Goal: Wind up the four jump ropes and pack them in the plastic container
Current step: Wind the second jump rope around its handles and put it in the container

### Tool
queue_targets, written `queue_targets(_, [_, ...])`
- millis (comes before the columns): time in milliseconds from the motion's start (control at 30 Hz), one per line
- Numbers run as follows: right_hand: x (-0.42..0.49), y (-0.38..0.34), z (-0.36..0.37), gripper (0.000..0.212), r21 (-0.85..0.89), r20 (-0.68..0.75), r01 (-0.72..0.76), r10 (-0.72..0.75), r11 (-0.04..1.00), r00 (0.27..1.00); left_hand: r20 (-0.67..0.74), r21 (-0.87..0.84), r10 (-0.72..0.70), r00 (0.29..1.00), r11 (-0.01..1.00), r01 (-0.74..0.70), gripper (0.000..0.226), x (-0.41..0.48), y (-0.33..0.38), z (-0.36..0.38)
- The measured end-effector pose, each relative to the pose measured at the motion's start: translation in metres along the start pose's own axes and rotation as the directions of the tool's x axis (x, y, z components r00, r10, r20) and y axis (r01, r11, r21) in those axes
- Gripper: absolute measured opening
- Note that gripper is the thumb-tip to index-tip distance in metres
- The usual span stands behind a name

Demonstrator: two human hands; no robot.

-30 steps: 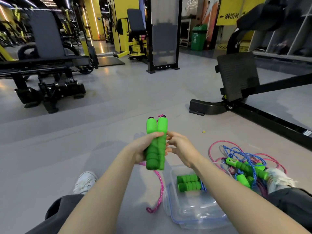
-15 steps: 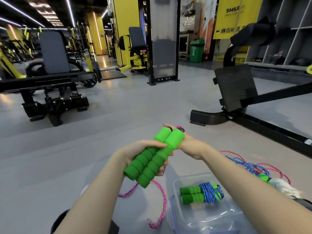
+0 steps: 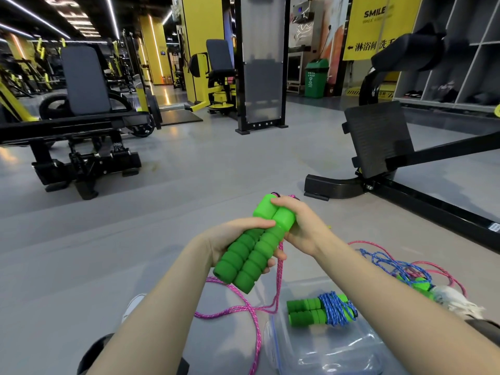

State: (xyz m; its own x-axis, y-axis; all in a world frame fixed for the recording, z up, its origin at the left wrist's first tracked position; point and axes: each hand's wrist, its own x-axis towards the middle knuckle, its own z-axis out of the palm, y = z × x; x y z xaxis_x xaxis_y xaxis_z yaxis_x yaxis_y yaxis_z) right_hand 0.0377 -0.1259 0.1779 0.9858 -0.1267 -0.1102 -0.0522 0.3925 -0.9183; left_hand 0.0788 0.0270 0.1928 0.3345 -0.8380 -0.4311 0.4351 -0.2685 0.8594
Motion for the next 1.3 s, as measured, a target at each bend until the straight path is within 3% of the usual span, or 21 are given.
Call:
queue_targets(200, [0.003, -0.004, -0.004, 0.011, 0.025, -0.118, 0.058, -0.055, 0.998, 0.992, -0.034, 0.023, 0.011, 0.999, 1.0, -0.01, 0.043, 0.006, 0.01, 0.009])
queue_targets(267, [0.008, -0.006, -0.008, 0.009, 0.052, -0.194, 0.094, -0.082, 0.994, 0.978, -0.133, 0.159, 0.092, 0.987, 0.985, -0.07, 0.045, 0.014, 0.013, 0.008])
queue_targets(300, [0.01, -0.007, -0.011, 0.007, 0.064, -0.245, 0.113, -0.095, 0.992, 0.965, -0.211, 0.314, 0.187, 0.959, 0.942, -0.115, 0.049, 0.018, 0.015, 0.007])
queue_targets(333, [0.012, -0.008, -0.015, 0.005, 0.066, -0.304, 0.135, -0.109, 0.989, 0.946, -0.292, 0.52, 0.308, 0.905, 0.846, -0.121, 0.06, 0.021, 0.018, 0.006])
queue_targets(367, [0.013, -0.01, -0.019, 0.006, 0.072, -0.364, 0.153, -0.117, 0.986, 0.924, -0.348, 0.73, 0.441, 0.827, 0.681, -0.056, 0.074, 0.023, 0.019, 0.002])
queue_targets(433, [0.014, -0.013, -0.029, 0.011, 0.091, -0.455, 0.187, -0.126, 0.978, 0.882, -0.265, 0.962, 0.674, 0.69, 0.239, 0.136, 0.095, 0.024, 0.017, 0.004])
queue_targets(533, [0.013, -0.014, -0.034, 0.004, 0.109, -0.513, 0.204, -0.121, 0.973, 0.85, 0.06, 0.95, 0.823, 0.565, -0.221, 0.22, 0.1, 0.034, -0.004, 0.008])
queue_targets(567, [0.012, -0.015, -0.033, 0.002, 0.117, -0.519, 0.207, -0.117, 0.971, 0.847, 0.156, 0.919, 0.86, 0.486, -0.307, 0.249, 0.092, 0.042, -0.012, 0.007])
queue_targets(633, [0.012, -0.015, -0.032, 0.004, 0.136, -0.525, 0.213, -0.112, 0.967, 0.844, 0.283, 0.862, 0.871, 0.401, -0.415, 0.292, 0.07, 0.051, -0.024, 0.002])
queue_targets(700, [0.014, -0.014, -0.033, 0.003, 0.141, -0.511, 0.217, -0.117, 0.966, 0.852, 0.368, 0.814, 0.849, 0.38, -0.491, 0.311, 0.056, 0.055, -0.027, -0.005])
queue_targets(833, [0.018, -0.011, -0.04, 0.007, 0.103, -0.415, 0.196, -0.137, 0.975, 0.9, 0.469, 0.772, 0.803, 0.367, -0.575, 0.271, 0.048, 0.052, -0.022, -0.012])
queue_targets(900, [0.018, -0.013, -0.042, 0.023, 0.089, -0.334, 0.201, -0.161, 0.975, 0.929, 0.493, 0.756, 0.788, 0.369, -0.598, 0.267, 0.046, 0.049, -0.018, -0.016])
queue_targets(967, [0.018, -0.015, -0.044, 0.049, 0.186, -0.239, 0.21, -0.163, 0.96, 0.957, 0.491, 0.751, 0.801, 0.342, -0.589, 0.3, 0.045, 0.046, -0.013, -0.022])
queue_targets(1033, [0.02, -0.014, -0.044, 0.055, 0.236, -0.234, 0.207, -0.151, 0.949, 0.96, 0.461, 0.766, 0.836, 0.298, -0.544, 0.342, 0.045, 0.044, -0.005, -0.029])
queue_targets(1067, [0.02, -0.01, -0.042, 0.049, 0.161, -0.248, 0.193, -0.15, 0.968, 0.957, 0.447, 0.769, 0.847, 0.287, -0.528, 0.36, 0.044, 0.044, -0.002, -0.034])
queue_targets(1133, [0.019, 0.005, -0.035, 0.033, -0.165, -0.234, 0.11, -0.147, 0.98, 0.961, 0.437, 0.746, 0.843, 0.313, -0.534, 0.398, 0.046, 0.045, 0.003, -0.046])
queue_targets(1200, [0.018, 0.018, -0.028, 0.023, -0.496, -0.147, 0.016, -0.102, 0.868, 0.984, 0.443, 0.689, 0.818, 0.368, -0.573, 0.444, 0.055, 0.045, 0.005, -0.058])
queue_targets(1300, [0.015, 0.015, -0.024, 0.018, -0.756, -0.026, -0.024, 0.007, 0.654, 1.0, 0.478, 0.6, 0.758, 0.444, -0.651, 0.465, 0.065, 0.043, 0.001, -0.07])
